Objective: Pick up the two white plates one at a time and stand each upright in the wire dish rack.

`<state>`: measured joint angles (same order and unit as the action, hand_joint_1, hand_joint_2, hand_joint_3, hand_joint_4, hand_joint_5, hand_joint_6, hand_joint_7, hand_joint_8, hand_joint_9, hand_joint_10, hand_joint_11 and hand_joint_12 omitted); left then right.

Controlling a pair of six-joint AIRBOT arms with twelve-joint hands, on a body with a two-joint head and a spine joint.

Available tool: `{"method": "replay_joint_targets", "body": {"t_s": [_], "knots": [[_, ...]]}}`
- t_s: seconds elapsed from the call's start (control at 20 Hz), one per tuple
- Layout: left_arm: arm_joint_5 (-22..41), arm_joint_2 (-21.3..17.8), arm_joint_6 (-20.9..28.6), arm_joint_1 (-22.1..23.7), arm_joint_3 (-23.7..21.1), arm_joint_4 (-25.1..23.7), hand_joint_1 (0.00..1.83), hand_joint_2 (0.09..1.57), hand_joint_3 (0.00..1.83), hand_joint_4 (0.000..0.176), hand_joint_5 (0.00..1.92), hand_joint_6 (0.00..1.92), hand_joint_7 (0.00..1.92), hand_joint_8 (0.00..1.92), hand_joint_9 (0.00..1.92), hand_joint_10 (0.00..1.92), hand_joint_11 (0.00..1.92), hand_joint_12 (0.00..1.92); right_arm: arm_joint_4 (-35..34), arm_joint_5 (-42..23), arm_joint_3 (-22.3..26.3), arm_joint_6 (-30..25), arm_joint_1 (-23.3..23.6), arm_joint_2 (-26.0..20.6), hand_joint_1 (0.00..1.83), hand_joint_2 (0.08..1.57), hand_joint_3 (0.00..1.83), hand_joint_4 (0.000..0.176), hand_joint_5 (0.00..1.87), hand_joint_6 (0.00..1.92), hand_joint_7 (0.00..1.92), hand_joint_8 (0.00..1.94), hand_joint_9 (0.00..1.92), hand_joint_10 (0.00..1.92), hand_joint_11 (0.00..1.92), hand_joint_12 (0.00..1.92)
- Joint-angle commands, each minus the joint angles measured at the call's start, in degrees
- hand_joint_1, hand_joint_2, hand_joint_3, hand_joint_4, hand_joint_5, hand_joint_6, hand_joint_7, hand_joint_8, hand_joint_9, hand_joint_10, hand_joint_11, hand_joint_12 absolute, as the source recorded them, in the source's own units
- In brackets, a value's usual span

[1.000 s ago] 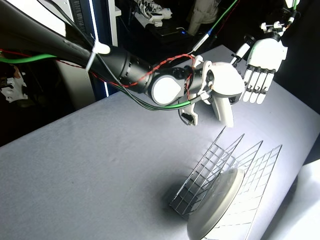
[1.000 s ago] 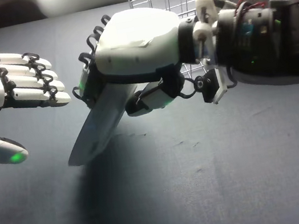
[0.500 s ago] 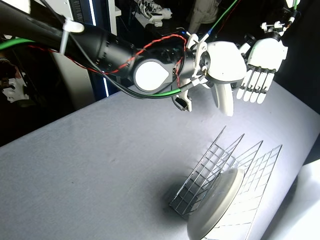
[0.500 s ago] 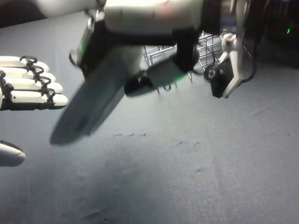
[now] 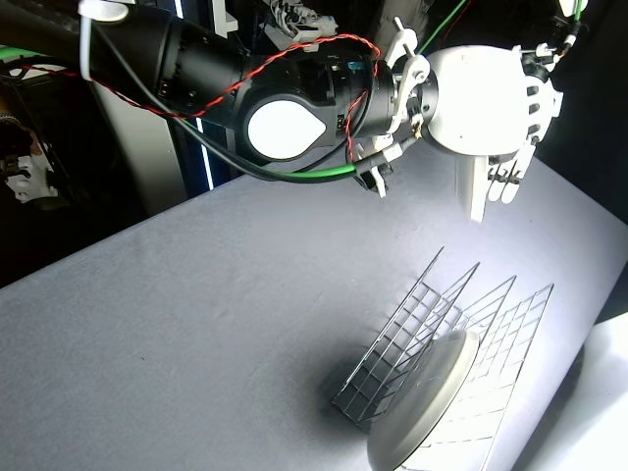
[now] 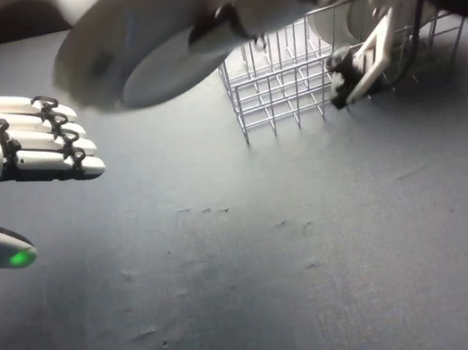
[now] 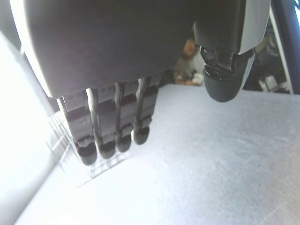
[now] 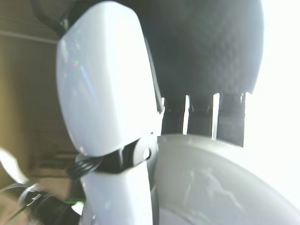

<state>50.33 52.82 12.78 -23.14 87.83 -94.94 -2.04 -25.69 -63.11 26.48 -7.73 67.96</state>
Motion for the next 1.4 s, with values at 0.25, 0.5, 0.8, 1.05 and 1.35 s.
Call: {"method": "replay_joint_targets", "body": {"t_s": [0.25, 0.5, 0.8, 1.05, 1.35], "knots": [[0.78, -0.68, -0.04, -0.12, 0.05, 3.51, 0.0, 1.27, 0.0, 0.0, 0.08, 0.01, 0.08, 0.01, 0.06, 0.01, 0.02, 0.04, -7.38, -4.66, 0.17, -0.92, 3.43, -2.87, 1.5, 1.04, 0.0, 0.0, 1.03, 0.76, 1.12, 0.6, 1.13, 0.76, 1.0, 1.35], [0.74, -0.68, -0.09, -0.12, -0.08, 3.33, 0.0, 1.27, 0.0, 0.0, 0.15, 0.01, 0.14, 0.0, 0.11, 0.0, 0.0, 0.23, -7.39, -1.69, -0.47, -0.83, 3.08, -4.82, 1.5, 1.04, 0.0, 0.0, 1.03, 0.76, 1.13, 0.59, 1.12, 0.76, 1.0, 1.35], [0.7, -0.29, -0.24, -0.17, 0.33, 3.25, 0.0, 1.28, 0.0, 0.0, 0.12, 0.0, 0.11, 0.0, 0.08, 0.0, 0.0, 0.17, -10.74, 2.09, -3.45, -1.03, 2.02, -4.79, 1.5, 1.03, 0.0, 0.0, 1.04, 0.74, 1.15, 0.55, 1.14, 0.73, 1.01, 1.34], [0.71, -0.27, -0.24, -0.21, 0.31, 3.16, 0.0, 1.27, 0.0, 0.0, 0.14, 0.01, 0.13, 0.0, 0.1, 0.0, 0.0, 0.24, -11.03, 7.46, -7.85, -0.97, 0.6, -2.71, 1.5, 1.03, 0.0, 0.0, 1.03, 0.75, 1.15, 0.55, 1.13, 0.74, 1.0, 1.35], [0.71, -0.23, -0.27, -0.21, 0.01, 3.05, 0.0, 1.27, 0.0, 0.0, 0.15, 0.01, 0.14, 0.01, 0.11, 0.01, 0.0, 0.28, -9.24, 8.01, -11.14, -0.95, -1.4, -0.54, 1.5, 1.04, 0.0, 0.0, 1.01, 0.79, 1.12, 0.62, 1.11, 0.77, 0.99, 1.38]]}}
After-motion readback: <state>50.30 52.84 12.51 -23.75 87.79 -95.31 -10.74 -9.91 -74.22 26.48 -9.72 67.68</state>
